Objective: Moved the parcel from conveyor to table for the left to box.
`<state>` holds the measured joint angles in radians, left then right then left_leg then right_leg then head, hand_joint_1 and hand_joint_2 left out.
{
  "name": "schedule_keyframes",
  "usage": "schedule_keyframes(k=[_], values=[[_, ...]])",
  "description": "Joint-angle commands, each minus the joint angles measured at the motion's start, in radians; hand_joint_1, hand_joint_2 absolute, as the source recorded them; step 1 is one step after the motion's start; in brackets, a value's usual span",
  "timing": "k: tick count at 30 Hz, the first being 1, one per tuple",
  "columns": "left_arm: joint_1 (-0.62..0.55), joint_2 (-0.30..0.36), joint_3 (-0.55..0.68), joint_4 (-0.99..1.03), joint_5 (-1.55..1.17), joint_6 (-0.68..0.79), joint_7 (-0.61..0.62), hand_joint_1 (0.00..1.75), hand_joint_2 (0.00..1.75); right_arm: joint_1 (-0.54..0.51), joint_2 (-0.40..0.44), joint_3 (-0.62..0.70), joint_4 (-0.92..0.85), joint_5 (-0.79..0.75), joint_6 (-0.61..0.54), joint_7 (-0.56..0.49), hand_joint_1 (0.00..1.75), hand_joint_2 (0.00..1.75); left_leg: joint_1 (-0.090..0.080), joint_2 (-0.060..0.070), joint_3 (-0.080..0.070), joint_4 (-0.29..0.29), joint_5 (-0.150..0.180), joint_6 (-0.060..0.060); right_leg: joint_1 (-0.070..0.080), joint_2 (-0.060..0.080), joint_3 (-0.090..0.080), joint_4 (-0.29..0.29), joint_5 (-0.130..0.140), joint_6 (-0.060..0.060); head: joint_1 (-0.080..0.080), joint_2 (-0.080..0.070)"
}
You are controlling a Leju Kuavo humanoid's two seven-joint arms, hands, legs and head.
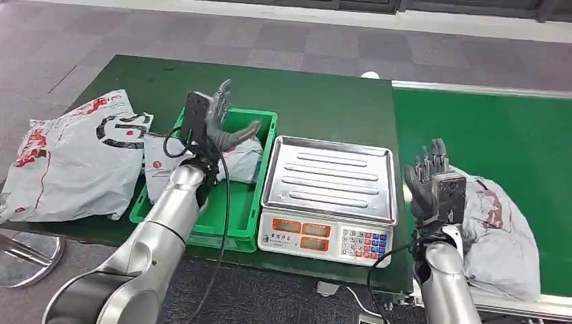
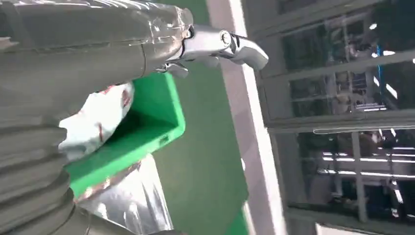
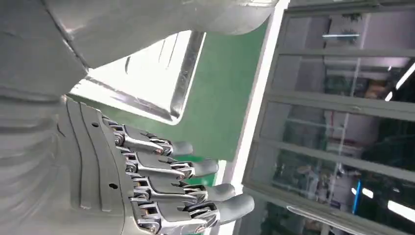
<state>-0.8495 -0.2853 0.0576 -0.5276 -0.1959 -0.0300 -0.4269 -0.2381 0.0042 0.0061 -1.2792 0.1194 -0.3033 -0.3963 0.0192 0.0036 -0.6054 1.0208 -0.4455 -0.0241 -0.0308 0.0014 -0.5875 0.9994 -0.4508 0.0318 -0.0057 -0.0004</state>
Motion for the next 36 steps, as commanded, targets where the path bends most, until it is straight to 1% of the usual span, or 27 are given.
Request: schedule_keyframes(k=[1,3,6,7,8,9,11,12,15,16,17,18,19,20,21,22,23,25,26,28,31,35,36], values=[[0.059,0.002,-0.121,0.028,0.163,-0.089,0.007,0.0,1.75,-0.122,-0.024,0.075,0.243,0.073,-0.035,0.014,0.0,1.75,0.0,0.003,0.004,-0.003,0.0,0.002,0.001,0.002,0.003,-0.003,0.001,-0.003,0.0,0.0],[0.074,0.001,-0.153,0.036,0.171,-0.081,0.001,0.0,1.75,-0.128,-0.015,0.072,0.272,0.084,-0.038,0.021,0.0,1.75,0.0,0.002,0.003,-0.002,0.0,0.002,0.001,0.002,0.003,-0.002,0.001,-0.002,0.0,0.0],[0.087,0.0,-0.203,0.046,0.191,-0.048,-0.008,0.0,1.75,-0.127,-0.013,0.063,0.294,0.135,-0.102,0.015,0.0,1.75,0.0,0.001,0.004,-0.003,0.0,0.002,0.0,0.001,0.003,-0.003,0.001,-0.003,0.0,0.0],[0.095,-0.005,-0.215,0.043,0.192,-0.038,-0.018,0.0,1.75,-0.124,-0.022,0.053,0.296,0.181,-0.165,0.024,0.0,1.75,0.0,0.001,0.004,-0.004,0.0,0.002,0.001,0.001,0.004,-0.004,0.001,-0.004,0.0,0.0],[0.096,-0.007,-0.216,0.042,0.193,-0.037,-0.019,0.0,1.75,-0.123,-0.027,0.05,0.294,0.178,-0.162,0.023,0.0,1.75,0.0,-0.001,0.002,-0.002,0.0,0.002,0.0,-0.001,0.002,-0.002,0.0,-0.002,0.0,0.0],[0.101,-0.008,-0.237,0.037,0.188,-0.019,-0.022,0.0,1.75,-0.109,-0.038,0.034,0.282,0.252,-0.237,0.052,0.0,1.75,0.0,0.0,0.003,-0.002,0.0,0.002,0.0,-0.001,0.003,-0.003,0.0,-0.003,0.0,0.0],[0.101,-0.011,-0.251,0.035,0.189,-0.003,-0.023,0.0,1.75,-0.083,-0.058,0.011,0.26,0.319,-0.285,0.082,0.0,1.75,0.0,-0.002,0.002,-0.003,0.0,0.002,0.0,-0.002,0.003,-0.003,0.0,-0.003,0.0,0.0],[0.101,-0.012,-0.252,0.034,0.19,-0.001,-0.022,0.0,1.75,-0.075,-0.064,0.002,0.255,0.317,-0.284,0.082,0.0,1.75,0.0,-0.002,0.001,-0.001,0.0,0.001,0.0,-0.003,0.002,-0.001,-0.001,-0.002,0.0,0.0],[0.101,-0.012,-0.252,0.034,0.19,-0.001,-0.022,0.0,1.75,-0.075,-0.064,0.002,0.255,0.317,-0.284,0.082,0.0,1.75,0.0,-0.002,0.001,-0.001,0.0,0.002,0.001,-0.002,0.002,-0.002,0.0,-0.002,0.0,0.0],[0.1,-0.01,-0.256,0.033,0.192,0.002,-0.022,0.0,1.75,-0.071,-0.063,-0.004,0.25,0.352,-0.306,0.095,0.0,1.75,0.0,-0.001,0.0,-0.001,0.0,0.001,0.0,-0.001,0.001,-0.001,0.0,-0.002,0.0,0.0],[0.102,-0.01,-0.262,0.029,0.2,0.009,-0.022,0.0,1.75,-0.057,-0.072,-0.026,0.253,0.457,-0.376,0.154,0.0,1.75,0.0,-0.001,0.001,-0.001,0.0,0.001,0.0,-0.001,0.001,-0.001,0.0,-0.002,0.0,0.0],[0.103,-0.01,-0.265,0.028,0.204,0.012,-0.022,0.0,1.75,-0.044,-0.084,-0.046,0.253,0.459,-0.387,0.157,0.0,1.75,0.0,-0.001,0.001,-0.001,0.0,0.001,0.0,-0.002,0.001,-0.002,0.0,-0.002,0.0,0.0],[0.106,-0.009,-0.27,0.025,0.21,0.019,-0.023,0.0,1.75,-0.032,-0.086,-0.098,0.264,0.548,-0.394,0.187,0.0,1.75,-0.001,-0.002,0.003,-0.003,0.001,0.002,0.0,-0.002,0.003,-0.003,0.0,-0.004,0.0,0.0],[0.107,-0.01,-0.269,0.023,0.216,0.023,-0.023,0.0,1.75,-0.024,-0.094,-0.138,0.273,0.591,-0.395,0.199,0.0,1.75,0.0,-0.003,0.003,-0.003,0.001,0.002,0.001,-0.003,0.004,-0.004,0.0,-0.004,0.0,0.0],[0.11,-0.008,-0.274,0.021,0.225,0.026,-0.022,0.0,1.75,-0.021,-0.091,-0.169,0.299,0.584,-0.395,0.156,0.0,1.75,0.0,-0.005,0.002,-0.002,0.001,0.002,0.0,-0.005,0.003,-0.003,-0.001,-0.003,0.0,0.0],[0.11,-0.007,-0.276,0.021,0.226,0.026,-0.022,0.0,1.75,-0.021,-0.092,-0.175,0.305,0.58,-0.395,0.145,0.0,1.75,0.0,-0.006,0.002,-0.003,0.001,0.002,0.001,-0.006,0.003,-0.004,-0.001,-0.003,0.0,0.0],[0.11,-0.007,-0.276,0.021,0.226,0.026,-0.022,0.0,1.75,-0.021,-0.092,-0.175,0.305,0.58,-0.395,0.145,0.0,1.75,0.0,-0.004,0.001,-0.001,0.0,0.002,0.0,-0.005,0.002,-0.002,-0.001,-0.002,0.0,0.0],[0.11,-0.007,-0.276,0.021,0.227,0.026,-0.022,0.0,1.75,-0.025,-0.087,-0.176,0.306,0.583,-0.395,0.144,0.0,1.75,-0.001,-0.003,0.004,-0.004,0.0,0.003,0.0,-0.004,0.004,-0.005,0.0,-0.004,0.0,0.0],[0.11,-0.007,-0.276,0.021,0.227,0.026,-0.022,0.0,1.75,-0.026,-0.085,-0.176,0.306,0.585,-0.395,0.145,0.0,1.75,-0.001,-0.001,0.0,-0.001,0.0,0.001,0.0,-0.002,0.001,-0.001,0.0,-0.002,0.0,0.0],[0.111,-0.007,-0.279,0.021,0.233,0.029,-0.023,0.0,1.75,-0.019,-0.076,-0.223,0.309,0.705,-0.395,0.212,0.0,1.75,0.0,-0.001,0.002,-0.002,0.0,0.002,0.0,-0.001,0.002,-0.002,0.0,-0.003,0.0,0.0],[0.113,-0.005,-0.281,0.014,0.241,0.037,-0.021,0.0,1.75,-0.002,-0.088,-0.286,0.383,0.818,-0.395,0.269,0.0,1.75,0.0,-0.004,0.002,-0.003,0.0,0.002,0.001,-0.004,0.002,-0.003,0.0,-0.003,0.0,0.0],[0.125,0.006,-0.276,-0.013,0.248,0.045,-0.02,0.0,1.75,-0.033,-0.128,-0.282,0.525,0.898,-0.363,0.388,0.0,1.75,0.0,-0.003,0.003,-0.003,0.0,0.002,0.001,-0.003,0.004,-0.004,0.0,-0.003,0.0,0.0],[0.128,0.009,-0.273,-0.018,0.248,0.045,-0.019,0.0,1.75,-0.04,-0.14,-0.273,0.555,0.958,-0.33,0.45,0.0,1.75,0.0,-0.002,0.003,-0.003,0.0,0.002,0.001,-0.002,0.003,-0.004,0.0,-0.003,0.0,0.0]])
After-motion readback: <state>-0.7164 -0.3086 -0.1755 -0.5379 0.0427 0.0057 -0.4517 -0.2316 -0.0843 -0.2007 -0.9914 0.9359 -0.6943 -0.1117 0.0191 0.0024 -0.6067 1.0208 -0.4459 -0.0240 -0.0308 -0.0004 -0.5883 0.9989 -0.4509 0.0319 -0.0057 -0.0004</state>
